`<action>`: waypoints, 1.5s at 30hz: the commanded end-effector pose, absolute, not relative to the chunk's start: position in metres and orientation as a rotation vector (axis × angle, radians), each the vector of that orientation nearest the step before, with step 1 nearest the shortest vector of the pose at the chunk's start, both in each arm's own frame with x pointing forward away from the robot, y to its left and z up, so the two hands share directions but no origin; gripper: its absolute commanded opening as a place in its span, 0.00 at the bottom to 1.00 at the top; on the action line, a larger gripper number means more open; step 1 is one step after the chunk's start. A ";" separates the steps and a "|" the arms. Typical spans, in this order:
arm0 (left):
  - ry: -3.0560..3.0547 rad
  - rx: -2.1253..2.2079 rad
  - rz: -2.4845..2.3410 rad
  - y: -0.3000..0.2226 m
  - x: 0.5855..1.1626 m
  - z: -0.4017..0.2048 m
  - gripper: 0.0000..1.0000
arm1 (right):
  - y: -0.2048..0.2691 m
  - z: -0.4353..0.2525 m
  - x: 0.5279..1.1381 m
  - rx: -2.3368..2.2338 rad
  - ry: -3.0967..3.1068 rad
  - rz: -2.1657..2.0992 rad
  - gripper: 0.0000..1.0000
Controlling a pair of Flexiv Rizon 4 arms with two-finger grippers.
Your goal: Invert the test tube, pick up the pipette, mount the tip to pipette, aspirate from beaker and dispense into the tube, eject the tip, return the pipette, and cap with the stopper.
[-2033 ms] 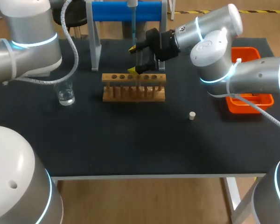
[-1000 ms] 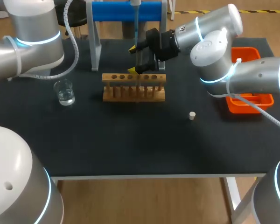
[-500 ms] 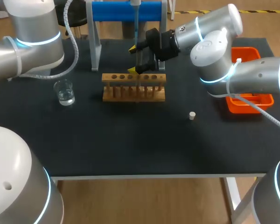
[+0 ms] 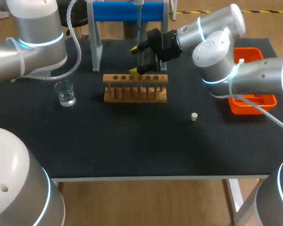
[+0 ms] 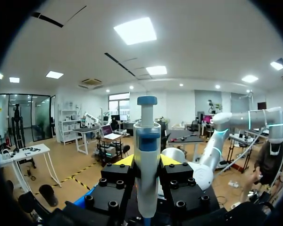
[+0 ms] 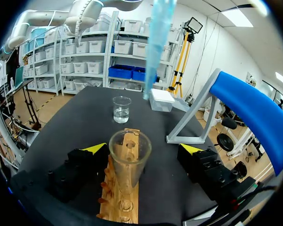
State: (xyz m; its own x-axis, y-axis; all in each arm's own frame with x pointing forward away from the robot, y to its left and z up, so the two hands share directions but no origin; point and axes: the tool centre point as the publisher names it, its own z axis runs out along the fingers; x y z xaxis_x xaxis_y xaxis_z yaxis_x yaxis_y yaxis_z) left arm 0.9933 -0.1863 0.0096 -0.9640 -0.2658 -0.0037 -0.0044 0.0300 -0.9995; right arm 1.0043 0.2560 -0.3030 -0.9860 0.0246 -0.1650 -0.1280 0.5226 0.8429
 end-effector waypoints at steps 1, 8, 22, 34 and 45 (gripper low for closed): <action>2.108 -0.272 -2.053 -0.187 0.997 0.007 0.00 | 0.256 -0.303 1.005 -0.090 2.606 1.458 1.00; 2.098 -0.273 -2.059 -0.189 0.998 0.002 0.00 | 0.256 -0.303 1.005 -0.090 2.606 1.458 1.00; 2.097 -0.270 -2.064 -0.194 0.991 -0.010 0.00 | 0.256 -0.303 1.005 -0.090 2.606 1.458 1.00; 2.073 -0.280 -2.084 -0.194 0.986 -0.015 0.00 | 0.256 -0.303 1.005 -0.090 2.606 1.458 1.00; 2.067 -0.309 -2.083 -0.190 0.987 -0.022 0.00 | 0.256 -0.303 1.005 -0.090 2.606 1.458 1.00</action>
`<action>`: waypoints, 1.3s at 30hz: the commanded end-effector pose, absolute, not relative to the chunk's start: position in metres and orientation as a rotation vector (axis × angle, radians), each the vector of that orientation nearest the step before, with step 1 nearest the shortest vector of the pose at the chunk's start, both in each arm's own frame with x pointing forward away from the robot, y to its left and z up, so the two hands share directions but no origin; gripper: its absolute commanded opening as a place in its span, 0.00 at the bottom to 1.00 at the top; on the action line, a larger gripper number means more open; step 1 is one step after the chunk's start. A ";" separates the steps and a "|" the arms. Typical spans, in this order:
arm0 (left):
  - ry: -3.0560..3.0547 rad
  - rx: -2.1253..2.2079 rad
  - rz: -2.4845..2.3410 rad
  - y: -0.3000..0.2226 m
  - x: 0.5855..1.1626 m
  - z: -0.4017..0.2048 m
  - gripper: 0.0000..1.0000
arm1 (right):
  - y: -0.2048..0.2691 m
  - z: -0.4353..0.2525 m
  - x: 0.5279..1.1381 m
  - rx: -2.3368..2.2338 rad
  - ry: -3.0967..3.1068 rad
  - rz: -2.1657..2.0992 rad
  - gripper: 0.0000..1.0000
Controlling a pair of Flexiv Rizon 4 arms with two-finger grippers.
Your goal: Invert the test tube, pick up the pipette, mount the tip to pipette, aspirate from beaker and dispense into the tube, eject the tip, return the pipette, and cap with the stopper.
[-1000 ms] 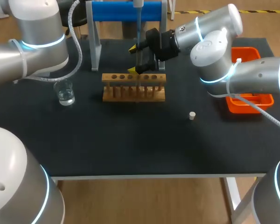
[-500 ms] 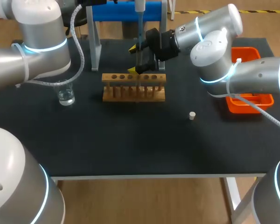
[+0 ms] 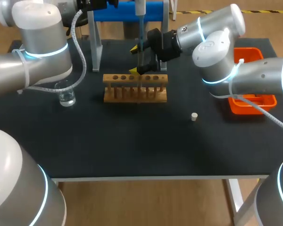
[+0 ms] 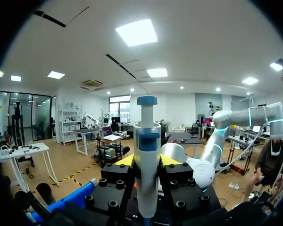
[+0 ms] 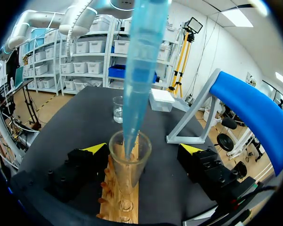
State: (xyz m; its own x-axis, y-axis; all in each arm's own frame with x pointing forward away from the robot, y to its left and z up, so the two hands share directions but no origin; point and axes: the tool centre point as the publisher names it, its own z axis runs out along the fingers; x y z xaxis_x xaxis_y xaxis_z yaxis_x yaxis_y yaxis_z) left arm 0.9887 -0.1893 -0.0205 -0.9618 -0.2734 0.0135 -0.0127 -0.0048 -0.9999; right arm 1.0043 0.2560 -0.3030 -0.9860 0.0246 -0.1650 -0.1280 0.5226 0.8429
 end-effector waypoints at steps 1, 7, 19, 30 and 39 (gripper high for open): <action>2.069 -0.310 -2.082 -0.189 0.987 -0.022 0.00 | 0.256 -0.303 1.005 -0.090 2.606 1.458 1.00; 2.087 -0.317 -2.067 -0.189 0.987 -0.022 0.00 | 0.256 -0.303 1.005 -0.090 2.606 1.458 1.00; 2.114 -0.331 -2.023 -0.187 0.988 -0.022 0.00 | 0.256 -0.303 1.005 -0.090 2.606 1.458 1.00; 2.091 -0.331 -2.021 -0.186 0.992 -0.023 0.00 | 0.256 -0.303 1.005 -0.090 2.606 1.458 1.00; 2.048 -0.330 -2.043 -0.183 0.996 -0.024 0.00 | 0.256 -0.303 1.005 -0.090 2.606 1.458 1.00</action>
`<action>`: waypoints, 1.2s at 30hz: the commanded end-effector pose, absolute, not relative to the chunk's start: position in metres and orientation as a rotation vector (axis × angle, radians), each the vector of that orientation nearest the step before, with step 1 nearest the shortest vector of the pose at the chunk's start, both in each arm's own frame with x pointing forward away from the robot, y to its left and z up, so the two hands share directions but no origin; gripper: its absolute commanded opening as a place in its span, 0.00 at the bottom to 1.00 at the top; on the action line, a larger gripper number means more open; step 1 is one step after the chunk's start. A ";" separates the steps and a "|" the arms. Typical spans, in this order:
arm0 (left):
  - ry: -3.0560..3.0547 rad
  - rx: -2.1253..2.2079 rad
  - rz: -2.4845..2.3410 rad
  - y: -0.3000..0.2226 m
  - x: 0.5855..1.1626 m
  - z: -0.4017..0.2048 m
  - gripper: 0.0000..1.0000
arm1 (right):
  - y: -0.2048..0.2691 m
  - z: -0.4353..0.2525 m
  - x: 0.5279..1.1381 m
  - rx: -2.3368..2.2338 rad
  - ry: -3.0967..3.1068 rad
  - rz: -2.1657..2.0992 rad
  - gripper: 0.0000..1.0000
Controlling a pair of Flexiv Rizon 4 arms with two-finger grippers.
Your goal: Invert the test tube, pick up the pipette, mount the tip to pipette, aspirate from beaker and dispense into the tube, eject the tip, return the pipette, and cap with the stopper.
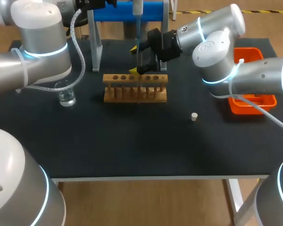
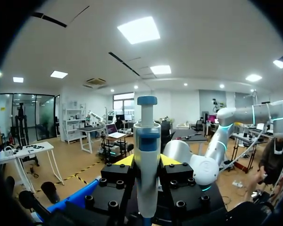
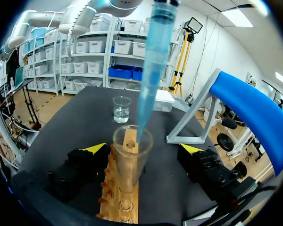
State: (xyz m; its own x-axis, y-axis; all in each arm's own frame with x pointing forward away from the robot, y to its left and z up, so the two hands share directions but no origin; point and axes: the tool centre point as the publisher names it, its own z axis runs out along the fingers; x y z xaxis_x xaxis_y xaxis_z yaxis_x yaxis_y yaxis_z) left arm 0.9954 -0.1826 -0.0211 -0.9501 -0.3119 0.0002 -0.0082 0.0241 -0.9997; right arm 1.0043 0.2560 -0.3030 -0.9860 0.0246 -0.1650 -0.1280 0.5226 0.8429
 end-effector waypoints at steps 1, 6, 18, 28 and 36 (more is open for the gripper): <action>2.047 -0.331 -2.043 -0.183 0.996 -0.024 0.00 | 0.256 -0.303 1.005 -0.090 2.606 1.458 1.00; 2.034 -0.326 -2.050 -0.183 0.998 -0.024 0.00 | 0.256 -0.303 1.005 -0.090 2.606 1.458 1.00; 2.004 -0.301 -2.091 -0.182 0.999 -0.024 0.00 | 0.256 -0.303 1.005 -0.090 2.606 1.458 1.00; 2.033 -0.297 -2.107 -0.182 0.996 -0.025 0.00 | 0.256 -0.303 1.005 -0.090 2.606 1.458 1.00; 2.080 -0.311 -2.077 -0.183 0.992 -0.027 0.00 | 0.256 -0.303 1.005 -0.090 2.606 1.458 1.00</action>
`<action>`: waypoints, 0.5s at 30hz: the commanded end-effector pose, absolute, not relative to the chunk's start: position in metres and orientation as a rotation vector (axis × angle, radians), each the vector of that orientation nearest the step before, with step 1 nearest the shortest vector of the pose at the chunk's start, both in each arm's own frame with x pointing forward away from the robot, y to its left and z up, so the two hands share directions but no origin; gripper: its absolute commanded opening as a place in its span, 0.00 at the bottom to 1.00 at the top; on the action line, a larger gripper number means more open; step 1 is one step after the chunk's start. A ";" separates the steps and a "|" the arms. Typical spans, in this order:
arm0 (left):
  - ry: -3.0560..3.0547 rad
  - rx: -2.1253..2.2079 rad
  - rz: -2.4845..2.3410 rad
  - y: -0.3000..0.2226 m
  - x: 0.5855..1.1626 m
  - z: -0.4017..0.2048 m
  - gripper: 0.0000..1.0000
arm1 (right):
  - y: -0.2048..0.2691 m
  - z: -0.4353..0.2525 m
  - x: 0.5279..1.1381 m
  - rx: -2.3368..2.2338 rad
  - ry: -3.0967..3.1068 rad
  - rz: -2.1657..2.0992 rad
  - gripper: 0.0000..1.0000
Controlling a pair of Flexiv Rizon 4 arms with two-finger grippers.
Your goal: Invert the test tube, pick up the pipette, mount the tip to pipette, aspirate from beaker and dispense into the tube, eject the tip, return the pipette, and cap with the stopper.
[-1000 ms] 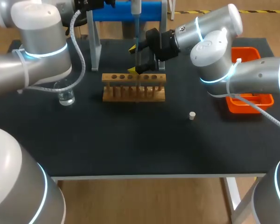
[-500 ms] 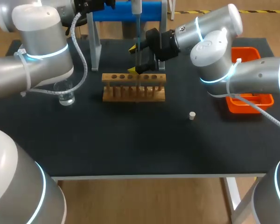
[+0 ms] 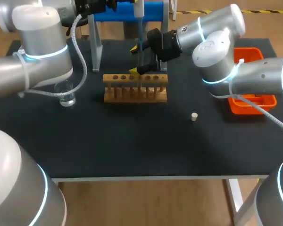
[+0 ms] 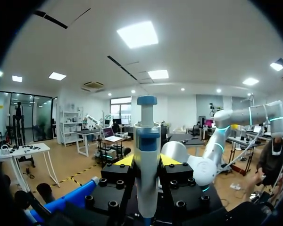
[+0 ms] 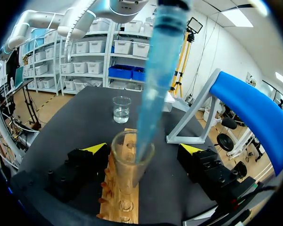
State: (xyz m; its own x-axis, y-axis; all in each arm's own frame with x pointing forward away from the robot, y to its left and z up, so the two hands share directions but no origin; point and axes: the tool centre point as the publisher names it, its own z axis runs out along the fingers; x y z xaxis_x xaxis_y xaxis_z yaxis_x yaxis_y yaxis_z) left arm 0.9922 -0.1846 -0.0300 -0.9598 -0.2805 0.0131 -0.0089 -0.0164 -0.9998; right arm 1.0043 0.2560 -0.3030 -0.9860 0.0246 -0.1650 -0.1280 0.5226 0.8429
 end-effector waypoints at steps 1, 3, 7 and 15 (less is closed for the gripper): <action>2.081 -0.312 -2.075 -0.183 0.991 -0.027 0.00 | 0.256 -0.303 1.005 -0.090 2.606 1.458 1.00; 2.081 -0.315 -2.071 -0.183 0.991 -0.027 0.00 | 0.256 -0.303 1.005 -0.090 2.606 1.458 1.00; 2.089 -0.315 -2.056 -0.183 0.991 -0.027 0.00 | 0.256 -0.303 1.005 -0.090 2.606 1.458 1.00; 2.067 -0.293 -2.043 -0.184 0.992 -0.028 0.00 | 0.256 -0.303 1.005 -0.090 2.606 1.458 1.00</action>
